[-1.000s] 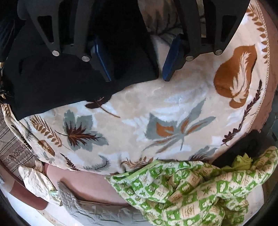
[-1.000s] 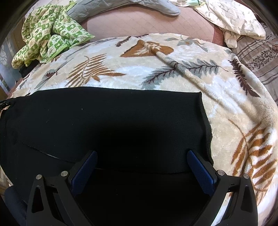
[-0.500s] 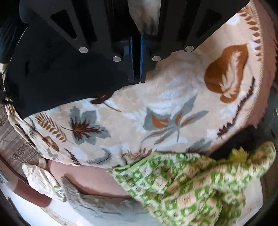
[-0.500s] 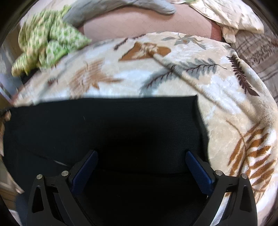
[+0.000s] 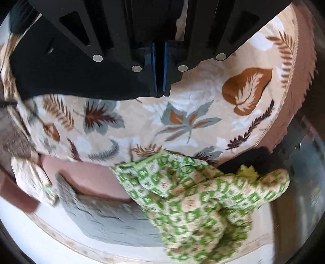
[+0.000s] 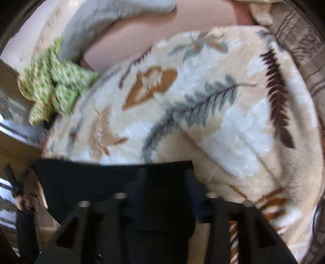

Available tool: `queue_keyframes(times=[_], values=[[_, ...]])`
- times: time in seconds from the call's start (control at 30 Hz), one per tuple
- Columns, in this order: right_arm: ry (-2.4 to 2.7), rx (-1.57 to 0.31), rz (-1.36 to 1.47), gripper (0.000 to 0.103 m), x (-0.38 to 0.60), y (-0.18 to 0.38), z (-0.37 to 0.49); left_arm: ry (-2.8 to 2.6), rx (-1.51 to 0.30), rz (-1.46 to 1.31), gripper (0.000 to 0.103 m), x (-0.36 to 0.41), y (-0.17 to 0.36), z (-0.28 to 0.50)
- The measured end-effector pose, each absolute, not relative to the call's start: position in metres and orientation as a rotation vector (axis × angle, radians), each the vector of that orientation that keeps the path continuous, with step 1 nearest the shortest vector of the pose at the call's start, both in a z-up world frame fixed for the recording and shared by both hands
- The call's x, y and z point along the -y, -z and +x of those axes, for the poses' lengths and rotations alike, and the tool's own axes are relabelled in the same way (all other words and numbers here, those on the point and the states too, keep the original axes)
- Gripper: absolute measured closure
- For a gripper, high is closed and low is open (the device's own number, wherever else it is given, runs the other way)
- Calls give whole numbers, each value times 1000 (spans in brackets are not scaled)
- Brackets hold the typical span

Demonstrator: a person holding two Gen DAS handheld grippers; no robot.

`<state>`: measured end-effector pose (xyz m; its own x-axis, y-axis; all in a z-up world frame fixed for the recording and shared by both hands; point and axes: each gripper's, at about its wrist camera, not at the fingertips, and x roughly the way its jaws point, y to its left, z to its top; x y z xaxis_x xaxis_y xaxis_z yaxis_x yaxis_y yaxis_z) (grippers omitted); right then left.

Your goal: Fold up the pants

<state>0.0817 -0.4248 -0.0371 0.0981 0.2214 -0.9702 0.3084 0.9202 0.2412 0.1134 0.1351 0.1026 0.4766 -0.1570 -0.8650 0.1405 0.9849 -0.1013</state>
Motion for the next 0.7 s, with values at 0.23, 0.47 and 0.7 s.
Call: queue_keyframes(times=[0.23,0.47,0.7], values=[[101,-1486,464,69,429,64,82,170,-1086,-34,99,-135,-98,118],[40,-1396,375,98,423,40,99,136,-1080,-81,99,-148,-91,130],[-18,-1325,287,99,409,14,109,114,-1079,-92,99,-157,-83,130]])
